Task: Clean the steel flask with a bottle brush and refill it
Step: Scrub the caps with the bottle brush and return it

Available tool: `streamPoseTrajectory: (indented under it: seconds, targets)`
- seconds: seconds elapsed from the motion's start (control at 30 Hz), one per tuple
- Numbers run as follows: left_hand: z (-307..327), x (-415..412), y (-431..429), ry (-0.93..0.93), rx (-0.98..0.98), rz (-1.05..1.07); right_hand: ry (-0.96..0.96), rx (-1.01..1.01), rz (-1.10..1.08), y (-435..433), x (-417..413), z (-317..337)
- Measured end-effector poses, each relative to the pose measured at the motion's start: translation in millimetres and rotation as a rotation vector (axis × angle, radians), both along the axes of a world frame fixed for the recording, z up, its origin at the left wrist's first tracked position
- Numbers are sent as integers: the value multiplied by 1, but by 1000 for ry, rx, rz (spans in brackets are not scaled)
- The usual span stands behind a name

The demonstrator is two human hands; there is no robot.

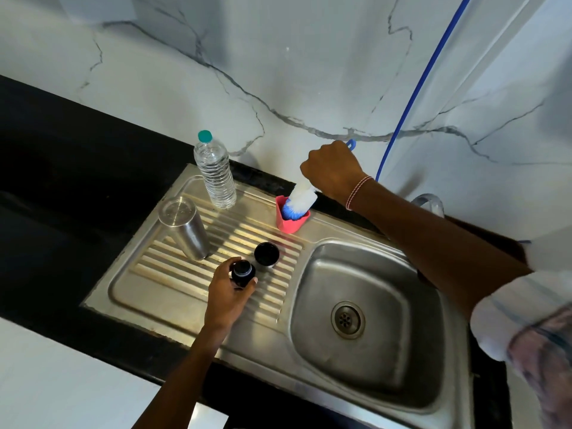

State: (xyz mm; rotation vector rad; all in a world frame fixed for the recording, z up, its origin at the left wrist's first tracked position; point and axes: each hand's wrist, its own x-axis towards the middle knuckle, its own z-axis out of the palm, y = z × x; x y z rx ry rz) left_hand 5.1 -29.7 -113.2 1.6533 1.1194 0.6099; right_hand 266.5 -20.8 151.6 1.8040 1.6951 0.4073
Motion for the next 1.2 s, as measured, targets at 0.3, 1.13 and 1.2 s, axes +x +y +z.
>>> streamPoseTrajectory:
  seconds: [0.3,1.13,1.2]
  targets:
    - [5,3,0,-28,-21,6,-34,56,-71,-14,9,36]
    - [22,16,-5,-28,-8,-43,572,705,-849,-176,7,-17]
    - [22,17,-5,-41,-21,-42,788,789,-1055,-202,-8,-49]
